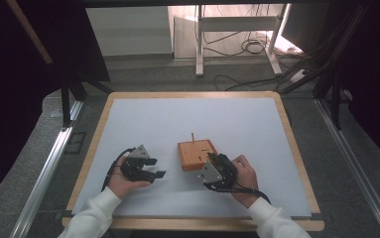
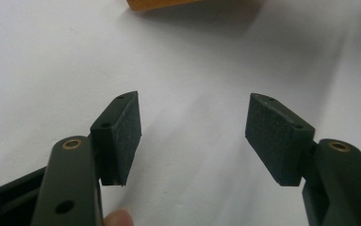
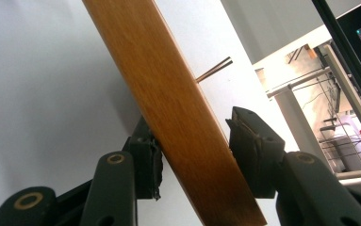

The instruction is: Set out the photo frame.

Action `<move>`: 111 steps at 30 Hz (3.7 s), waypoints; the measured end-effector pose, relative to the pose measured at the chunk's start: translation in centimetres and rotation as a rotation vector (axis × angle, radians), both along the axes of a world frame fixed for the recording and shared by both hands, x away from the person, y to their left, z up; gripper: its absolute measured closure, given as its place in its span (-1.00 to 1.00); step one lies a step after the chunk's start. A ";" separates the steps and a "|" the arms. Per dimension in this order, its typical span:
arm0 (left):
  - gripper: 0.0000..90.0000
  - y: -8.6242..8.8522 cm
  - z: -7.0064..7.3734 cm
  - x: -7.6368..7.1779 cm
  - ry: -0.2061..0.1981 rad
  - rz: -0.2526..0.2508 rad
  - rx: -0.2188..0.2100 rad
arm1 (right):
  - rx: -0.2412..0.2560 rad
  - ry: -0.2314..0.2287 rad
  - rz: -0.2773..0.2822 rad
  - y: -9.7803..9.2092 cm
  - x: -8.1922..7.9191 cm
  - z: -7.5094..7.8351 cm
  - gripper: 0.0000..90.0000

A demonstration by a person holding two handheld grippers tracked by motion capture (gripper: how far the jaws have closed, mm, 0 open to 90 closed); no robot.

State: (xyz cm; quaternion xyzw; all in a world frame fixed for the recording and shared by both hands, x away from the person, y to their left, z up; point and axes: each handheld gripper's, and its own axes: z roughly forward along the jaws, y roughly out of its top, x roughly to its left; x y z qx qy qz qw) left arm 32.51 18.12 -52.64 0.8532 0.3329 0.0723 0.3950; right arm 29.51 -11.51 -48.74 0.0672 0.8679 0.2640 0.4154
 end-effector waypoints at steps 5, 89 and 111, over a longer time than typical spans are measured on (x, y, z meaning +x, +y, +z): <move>-0.19 -0.1 -0.1 0.0 -0.001 -0.011 0.005 | -0.023 0.009 0.009 0.0 0.4 0.4 0.27; -0.18 0.5 -0.4 0.0 -0.018 0.004 -0.020 | 0.135 0.374 0.092 0.4 6.4 8.3 0.17; -0.19 0.5 -0.4 0.0 -0.013 0.000 -0.018 | 0.224 0.388 -0.034 -0.3 10.5 7.4 -0.18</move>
